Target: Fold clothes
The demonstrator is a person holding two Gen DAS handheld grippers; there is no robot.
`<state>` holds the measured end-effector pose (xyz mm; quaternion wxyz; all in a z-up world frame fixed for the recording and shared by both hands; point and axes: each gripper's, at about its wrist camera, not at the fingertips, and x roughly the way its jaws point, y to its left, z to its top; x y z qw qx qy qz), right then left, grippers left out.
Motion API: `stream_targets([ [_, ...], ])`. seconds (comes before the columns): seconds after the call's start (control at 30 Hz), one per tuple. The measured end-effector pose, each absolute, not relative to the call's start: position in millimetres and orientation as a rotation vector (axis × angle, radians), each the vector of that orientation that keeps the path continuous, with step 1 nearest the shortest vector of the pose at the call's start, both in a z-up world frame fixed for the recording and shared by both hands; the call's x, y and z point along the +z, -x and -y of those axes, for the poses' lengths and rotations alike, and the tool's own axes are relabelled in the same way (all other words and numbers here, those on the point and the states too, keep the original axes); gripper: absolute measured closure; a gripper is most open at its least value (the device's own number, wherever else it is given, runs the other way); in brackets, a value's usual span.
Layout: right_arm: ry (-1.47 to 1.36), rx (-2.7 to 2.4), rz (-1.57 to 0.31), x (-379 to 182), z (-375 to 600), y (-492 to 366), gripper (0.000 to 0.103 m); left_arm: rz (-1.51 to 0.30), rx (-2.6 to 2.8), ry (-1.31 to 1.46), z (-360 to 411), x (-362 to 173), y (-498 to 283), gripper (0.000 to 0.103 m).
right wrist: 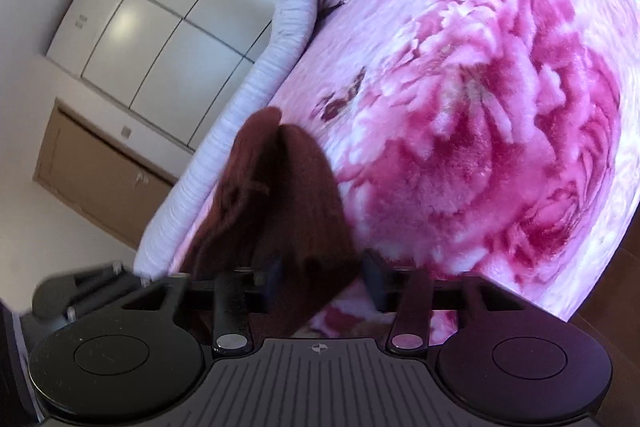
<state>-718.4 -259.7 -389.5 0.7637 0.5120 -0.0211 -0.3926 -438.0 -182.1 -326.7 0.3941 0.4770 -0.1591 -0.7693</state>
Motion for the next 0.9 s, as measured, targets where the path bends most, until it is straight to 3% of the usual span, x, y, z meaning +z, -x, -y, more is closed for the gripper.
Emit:
stream_targets([
  [0.03, -1.121, -0.870, 0.054, -389, 261, 722, 0.097, 0.432, -1.950, -1.226, 178, -329, 440, 0.099],
  [0.23, -1.103, -0.921, 0.073, -384, 261, 733, 0.099, 0.502, -1.952, -1.279, 173, -341, 453, 0.099],
  [0.37, -1.118, -0.896, 0.066, -383, 268, 731, 0.099, 0.434, -1.966, -1.277, 179, -343, 453, 0.098],
  [0.4, -1.122, -0.890, 0.064, -382, 270, 730, 0.098, 0.399, -1.980, -1.276, 181, -343, 453, 0.093],
  [0.43, -1.161, -0.886, 0.064, -387, 272, 732, 0.096, 0.368, -1.995, -1.275, 182, -343, 453, 0.087],
  [0.5, -1.193, -0.898, 0.088, -389, 270, 739, 0.077, 0.345, -2.033, -1.259, 177, -341, 452, 0.080],
  [0.67, -1.104, -0.976, 0.073, -376, 266, 739, 0.069, 0.306, -2.037, -1.165, 157, -326, 433, 0.077],
  [0.8, -1.059, -0.992, 0.005, -373, 274, 729, 0.053, 0.264, -1.985, -1.074, 144, -312, 407, 0.076],
  [0.9, -1.025, -1.003, -0.046, -370, 279, 721, 0.053, 0.193, -1.917, -1.017, 141, -304, 378, 0.073],
])
